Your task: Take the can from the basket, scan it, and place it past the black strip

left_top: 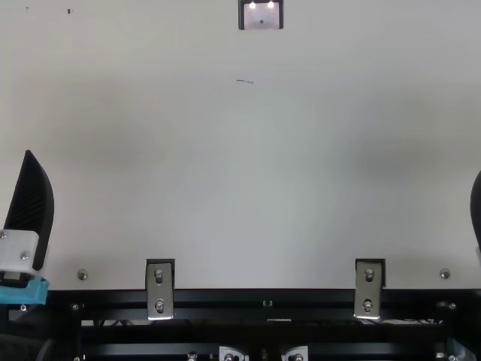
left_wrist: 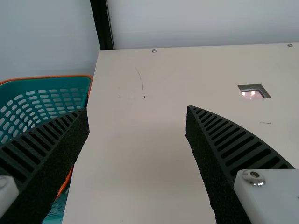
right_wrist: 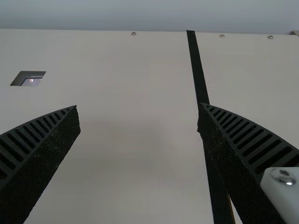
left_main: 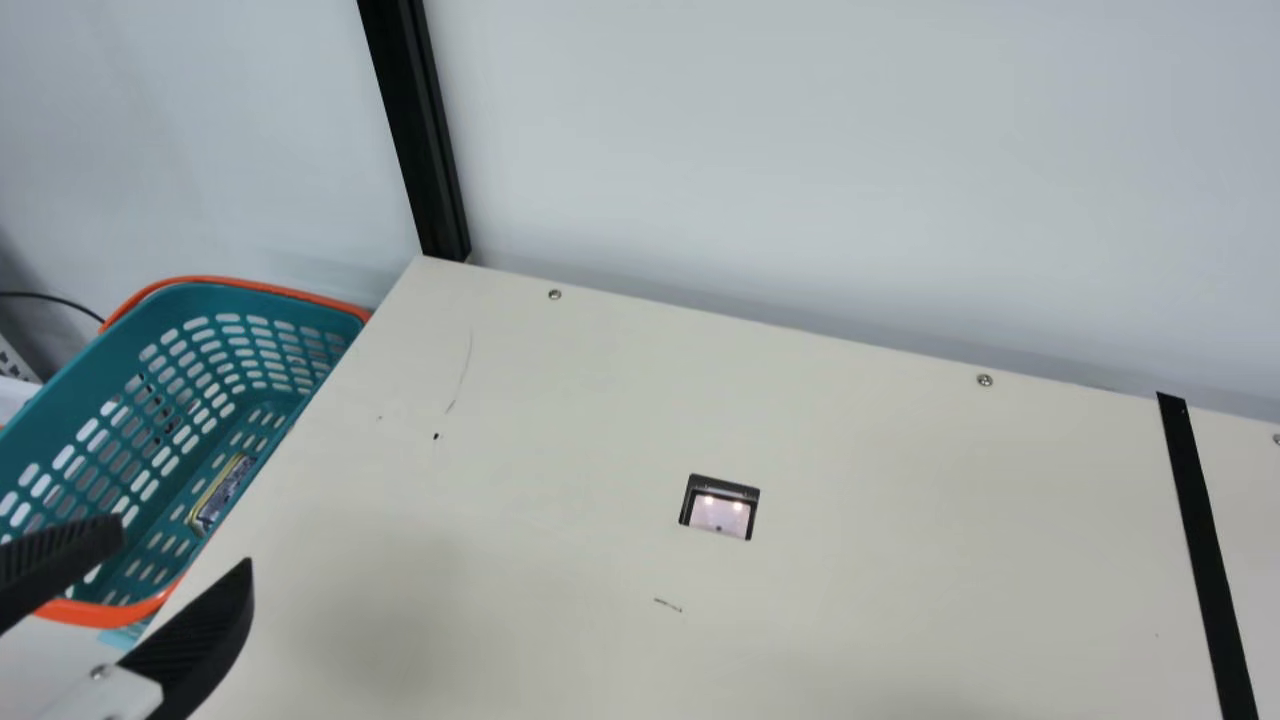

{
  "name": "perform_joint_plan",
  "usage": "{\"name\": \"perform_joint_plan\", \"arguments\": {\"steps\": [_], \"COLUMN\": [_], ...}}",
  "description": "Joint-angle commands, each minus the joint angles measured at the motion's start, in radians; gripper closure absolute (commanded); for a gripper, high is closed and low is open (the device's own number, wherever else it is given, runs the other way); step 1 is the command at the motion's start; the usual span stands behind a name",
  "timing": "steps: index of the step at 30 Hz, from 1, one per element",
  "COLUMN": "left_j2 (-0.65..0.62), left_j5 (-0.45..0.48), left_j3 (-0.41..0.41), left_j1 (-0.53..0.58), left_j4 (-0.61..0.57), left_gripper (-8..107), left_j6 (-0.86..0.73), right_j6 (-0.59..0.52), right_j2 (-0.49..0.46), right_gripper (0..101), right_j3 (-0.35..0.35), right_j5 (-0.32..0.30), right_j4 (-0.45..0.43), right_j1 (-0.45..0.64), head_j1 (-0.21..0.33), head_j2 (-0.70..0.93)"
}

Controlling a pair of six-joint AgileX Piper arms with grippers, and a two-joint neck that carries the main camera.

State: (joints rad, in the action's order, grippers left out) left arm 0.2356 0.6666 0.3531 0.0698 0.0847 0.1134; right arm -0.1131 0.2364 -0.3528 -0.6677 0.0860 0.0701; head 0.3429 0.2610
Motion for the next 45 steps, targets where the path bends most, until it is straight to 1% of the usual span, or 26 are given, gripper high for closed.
{"name": "perform_joint_plan", "arguments": {"steps": [1, 5, 12, 45], "left_j2": [0.000, 0.000, 0.000, 0.001], "left_j5": [0.000, 0.000, 0.000, -0.001], "left_j3": [0.000, 0.000, 0.000, 0.001], "left_j1": [0.000, 0.000, 0.000, -0.003], "left_j4": [0.000, 0.000, 0.000, -0.002], "left_gripper": [9, 9, 9, 9], "left_j6": [0.000, 0.000, 0.000, -0.003], "right_j6": [0.000, 0.000, 0.000, 0.000], "right_j2": [0.000, 0.000, 0.000, 0.000], "right_gripper": [0, 0, 0, 0], "right_j3": [0.000, 0.000, 0.000, 0.000], "right_j5": [0.000, 0.000, 0.000, 0.000], "right_j4": [0.000, 0.000, 0.000, 0.000], "right_j1": [0.000, 0.000, 0.000, 0.000], "head_j1": [0.047, 0.074, 0.089, 0.091], "head_j2": [0.030, 0.055, 0.098, 0.107]}}
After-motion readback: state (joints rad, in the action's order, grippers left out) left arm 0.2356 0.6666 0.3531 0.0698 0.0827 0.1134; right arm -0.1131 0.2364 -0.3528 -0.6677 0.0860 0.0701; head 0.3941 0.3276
